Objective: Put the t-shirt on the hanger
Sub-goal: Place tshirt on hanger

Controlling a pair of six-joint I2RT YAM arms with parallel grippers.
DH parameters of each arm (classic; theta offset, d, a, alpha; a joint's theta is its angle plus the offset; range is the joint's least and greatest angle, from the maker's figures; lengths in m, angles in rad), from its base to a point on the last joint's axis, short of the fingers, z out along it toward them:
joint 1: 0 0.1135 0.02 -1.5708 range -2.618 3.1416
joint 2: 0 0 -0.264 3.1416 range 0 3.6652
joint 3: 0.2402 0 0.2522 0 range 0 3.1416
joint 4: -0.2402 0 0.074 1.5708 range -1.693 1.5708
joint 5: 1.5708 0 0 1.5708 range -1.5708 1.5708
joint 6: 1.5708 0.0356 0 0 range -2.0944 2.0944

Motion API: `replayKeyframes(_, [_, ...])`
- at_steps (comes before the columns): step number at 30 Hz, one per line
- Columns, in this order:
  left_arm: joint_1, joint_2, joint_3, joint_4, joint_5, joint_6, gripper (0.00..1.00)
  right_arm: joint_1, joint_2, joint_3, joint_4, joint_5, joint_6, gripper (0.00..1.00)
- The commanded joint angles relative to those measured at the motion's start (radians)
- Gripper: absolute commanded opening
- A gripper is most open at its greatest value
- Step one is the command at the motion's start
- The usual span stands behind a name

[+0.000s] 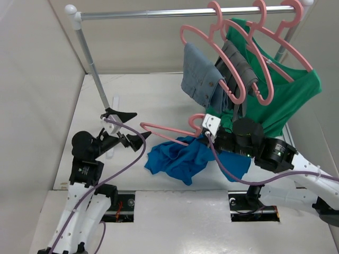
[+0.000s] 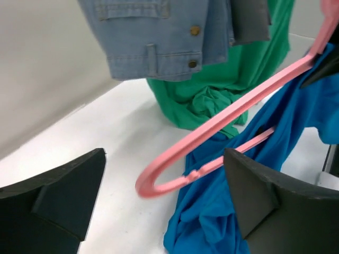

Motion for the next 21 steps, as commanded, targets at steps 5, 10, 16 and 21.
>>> replayKeyframes(5, [0.001, 0.036, 0.024, -0.159, -0.038, 0.009, 0.54, -0.006, 0.014, 0.154, 0.095, 0.119, 0.058, 0.00])
replayKeyframes(10, [-0.060, 0.153, 0.033, -0.208, 0.020, 0.033, 0.62, -0.006, 0.103, 0.251, 0.123, 0.109, 0.058, 0.00])
replayKeyframes(16, [-0.140, 0.222, 0.017, -0.111, -0.015, -0.019, 0.86, -0.006, 0.161, 0.274, 0.158, 0.109, 0.067, 0.00])
replayKeyframes(21, [-0.235, 0.263, 0.006, -0.090, -0.029, -0.092, 0.89, -0.006, 0.201, 0.294, 0.158, 0.140, 0.067, 0.00])
